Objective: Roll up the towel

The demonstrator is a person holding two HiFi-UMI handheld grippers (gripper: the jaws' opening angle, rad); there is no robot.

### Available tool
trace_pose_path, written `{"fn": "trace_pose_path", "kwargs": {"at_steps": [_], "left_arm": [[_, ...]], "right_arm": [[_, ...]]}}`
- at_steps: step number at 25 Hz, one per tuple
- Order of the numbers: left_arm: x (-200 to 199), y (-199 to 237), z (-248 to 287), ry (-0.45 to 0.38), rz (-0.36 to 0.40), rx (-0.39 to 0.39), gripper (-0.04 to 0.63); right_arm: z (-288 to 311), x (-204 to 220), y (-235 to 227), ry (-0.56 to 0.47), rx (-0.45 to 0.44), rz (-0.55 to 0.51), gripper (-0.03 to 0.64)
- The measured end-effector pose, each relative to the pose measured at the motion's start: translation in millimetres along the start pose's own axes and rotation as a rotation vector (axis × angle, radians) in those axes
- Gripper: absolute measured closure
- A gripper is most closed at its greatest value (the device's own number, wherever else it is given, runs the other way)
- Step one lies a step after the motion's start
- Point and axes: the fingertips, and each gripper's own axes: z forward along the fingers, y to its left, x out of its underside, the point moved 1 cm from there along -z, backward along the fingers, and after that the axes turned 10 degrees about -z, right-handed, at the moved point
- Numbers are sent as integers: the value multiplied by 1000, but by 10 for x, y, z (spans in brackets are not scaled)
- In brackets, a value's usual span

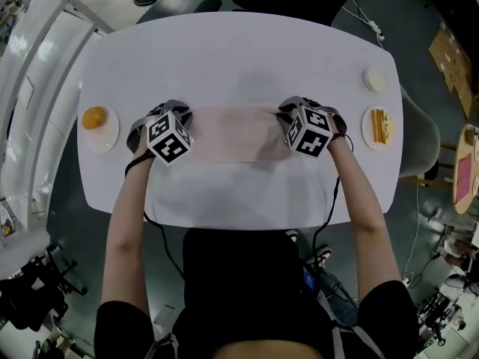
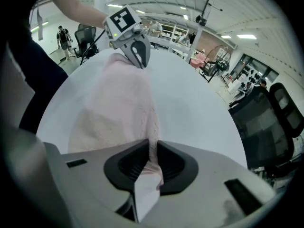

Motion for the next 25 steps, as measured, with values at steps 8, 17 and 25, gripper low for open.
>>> {"fn": "trace_pose_path", "kwargs": {"at_steps": [8,17,25], "left_arm": [[-59,184,-255,-174,-311,-48,491],[165,494,-1265,-502,-812,-148,482],[-54,-222,-1926,-708,-877,-79,482]], "right_arm": [[-320,158,-332,-80,185,180,416],[-1498,486,-505,-607,360,868,416],[-2275,238,155,-1114,408,1212,552]]}}
